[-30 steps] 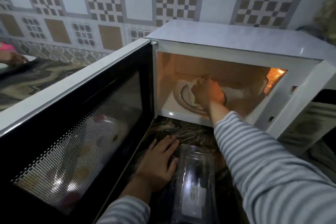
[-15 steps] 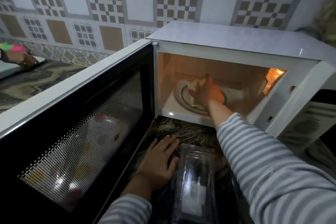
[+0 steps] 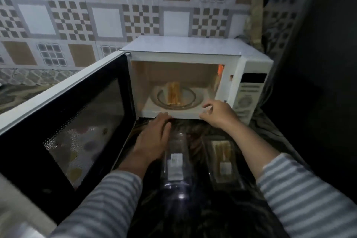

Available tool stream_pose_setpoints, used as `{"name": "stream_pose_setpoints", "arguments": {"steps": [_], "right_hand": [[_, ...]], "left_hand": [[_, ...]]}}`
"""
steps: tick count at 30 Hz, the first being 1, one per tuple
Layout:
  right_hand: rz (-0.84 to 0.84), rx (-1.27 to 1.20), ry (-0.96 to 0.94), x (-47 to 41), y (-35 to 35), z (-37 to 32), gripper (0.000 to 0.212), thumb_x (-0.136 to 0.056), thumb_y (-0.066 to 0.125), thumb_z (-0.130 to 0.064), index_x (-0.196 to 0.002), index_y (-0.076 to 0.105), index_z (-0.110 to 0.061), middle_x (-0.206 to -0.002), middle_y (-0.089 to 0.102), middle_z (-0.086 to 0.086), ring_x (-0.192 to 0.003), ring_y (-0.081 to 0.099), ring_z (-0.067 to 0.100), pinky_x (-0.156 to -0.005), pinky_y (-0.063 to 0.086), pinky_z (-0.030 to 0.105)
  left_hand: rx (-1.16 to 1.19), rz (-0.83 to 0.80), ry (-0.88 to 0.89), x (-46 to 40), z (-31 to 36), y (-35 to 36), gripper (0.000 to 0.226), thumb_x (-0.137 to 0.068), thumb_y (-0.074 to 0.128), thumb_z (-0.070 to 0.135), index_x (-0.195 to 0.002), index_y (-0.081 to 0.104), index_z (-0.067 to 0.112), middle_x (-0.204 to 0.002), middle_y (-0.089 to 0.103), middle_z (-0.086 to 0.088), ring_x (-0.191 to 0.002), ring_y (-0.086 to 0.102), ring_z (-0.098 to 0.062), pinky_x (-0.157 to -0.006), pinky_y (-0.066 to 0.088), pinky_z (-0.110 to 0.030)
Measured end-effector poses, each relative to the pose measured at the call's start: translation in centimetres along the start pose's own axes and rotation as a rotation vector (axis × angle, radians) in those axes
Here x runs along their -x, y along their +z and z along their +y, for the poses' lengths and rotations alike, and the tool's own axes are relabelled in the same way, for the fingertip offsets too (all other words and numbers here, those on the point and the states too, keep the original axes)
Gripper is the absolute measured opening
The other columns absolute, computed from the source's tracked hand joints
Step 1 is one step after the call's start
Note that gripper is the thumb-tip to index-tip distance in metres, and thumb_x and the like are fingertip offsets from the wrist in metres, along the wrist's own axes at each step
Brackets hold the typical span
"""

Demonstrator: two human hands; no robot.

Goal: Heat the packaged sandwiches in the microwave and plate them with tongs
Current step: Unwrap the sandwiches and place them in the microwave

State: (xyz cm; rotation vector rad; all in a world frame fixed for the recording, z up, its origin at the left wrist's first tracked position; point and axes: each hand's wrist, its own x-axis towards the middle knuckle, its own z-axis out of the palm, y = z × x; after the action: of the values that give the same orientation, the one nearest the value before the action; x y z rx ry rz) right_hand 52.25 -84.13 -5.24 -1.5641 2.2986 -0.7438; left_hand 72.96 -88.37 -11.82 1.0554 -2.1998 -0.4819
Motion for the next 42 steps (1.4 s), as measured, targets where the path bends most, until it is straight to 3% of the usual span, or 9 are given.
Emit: {"name": "stream_pose_setpoints", "arguments": {"steps": [3, 6, 9, 15, 20, 23, 31, 42], "right_hand": [[0.023, 0.004, -0.026, 4.7, -1.1, 2.4, 0.031, -0.086, 0.067, -0.031, -0.115, 0.061, -0.022, -0.097, 0.057, -0.002, -0.093, 0.060, 0.019, -0.072, 0.046, 0.028], [0.039, 0.013, -0.054, 8.9, -1.3, 5.0, 0.028, -0.085, 0.068, -0.025, -0.113, 0.065, -0.023, -0.105, 0.064, -0.001, -0.099, 0.061, 0.016, -0.081, 0.048, 0.026], [0.033, 0.101, -0.160, 12.1, -0.3, 8.0, 0.025, -0.084, 0.069, -0.022, -0.109, 0.069, -0.022, -0.109, 0.064, -0.003, -0.104, 0.059, 0.015, -0.088, 0.044, 0.023], [0.049, 0.180, -0.359, 15.5, 3.2, 12.5, 0.027, -0.088, 0.064, -0.024, -0.112, 0.070, -0.014, -0.110, 0.062, -0.003, -0.106, 0.053, 0.013, -0.092, 0.038, 0.018], [0.100, 0.203, -0.497, 15.2, 3.7, 14.4, 0.014, -0.077, 0.075, -0.019, -0.089, 0.076, -0.013, -0.091, 0.064, 0.000, -0.090, 0.058, 0.019, -0.076, 0.051, 0.032], [0.157, 0.167, -0.511, 14.6, 3.1, 16.0, 0.007, -0.076, 0.076, -0.017, -0.083, 0.076, -0.014, -0.082, 0.063, -0.002, -0.082, 0.058, 0.018, -0.070, 0.051, 0.032], [0.141, 0.160, -0.703, 12.9, 2.1, 18.9, 0.007, -0.087, 0.064, -0.011, -0.083, 0.069, -0.010, -0.083, 0.065, 0.001, -0.081, 0.057, 0.017, -0.071, 0.050, 0.028], [0.249, 0.090, -0.800, 12.1, 3.6, 19.5, 0.016, -0.091, 0.052, -0.005, -0.085, 0.067, -0.004, -0.084, 0.062, 0.007, -0.080, 0.055, 0.022, -0.074, 0.046, 0.027]], "left_hand": [[-0.044, -0.094, 0.166, 0.8, 3.3, 0.4, 0.046, -0.097, 0.041, 0.044, -0.133, 0.051, 0.018, -0.149, 0.040, -0.001, -0.140, 0.031, -0.015, -0.115, 0.024, -0.031], [-0.138, -0.218, 0.283, 1.7, 5.7, 1.8, 0.071, -0.085, 0.039, 0.068, -0.138, 0.046, 0.021, -0.153, 0.033, 0.000, -0.143, 0.025, -0.015, -0.117, 0.022, -0.040], [-0.301, -0.386, 0.347, 2.5, 7.8, 3.6, 0.091, -0.078, 0.057, 0.066, -0.149, 0.025, 0.019, -0.160, 0.010, 0.000, -0.147, 0.007, -0.014, -0.120, 0.004, -0.039], [-0.530, -0.514, 0.334, 3.5, 9.1, 6.1, 0.131, -0.060, 0.073, 0.067, -0.152, -0.004, 0.014, -0.160, -0.012, -0.004, -0.147, 0.002, -0.019, -0.118, 0.003, -0.040], [-0.480, -0.532, 0.309, 3.0, 9.8, 7.7, 0.133, -0.061, 0.076, 0.063, -0.151, -0.011, 0.015, -0.159, -0.017, -0.004, -0.147, -0.004, -0.021, -0.120, 0.007, -0.041], [-0.421, -0.528, 0.285, 2.6, 10.7, 9.1, 0.131, -0.063, 0.076, 0.060, -0.151, -0.011, 0.016, -0.158, -0.020, -0.004, -0.147, -0.006, -0.021, -0.120, 0.008, -0.044], [-0.318, -0.384, 0.252, 3.0, 11.0, 12.4, 0.124, -0.065, 0.063, 0.072, -0.150, -0.013, 0.023, -0.156, -0.025, 0.003, -0.146, -0.010, -0.015, -0.116, 0.010, -0.058], [-0.451, -0.385, 0.240, 2.5, 11.8, 12.0, 0.121, -0.068, 0.060, 0.073, -0.150, -0.013, 0.022, -0.159, -0.013, 0.008, -0.146, -0.013, -0.011, -0.117, -0.006, -0.052]]}}
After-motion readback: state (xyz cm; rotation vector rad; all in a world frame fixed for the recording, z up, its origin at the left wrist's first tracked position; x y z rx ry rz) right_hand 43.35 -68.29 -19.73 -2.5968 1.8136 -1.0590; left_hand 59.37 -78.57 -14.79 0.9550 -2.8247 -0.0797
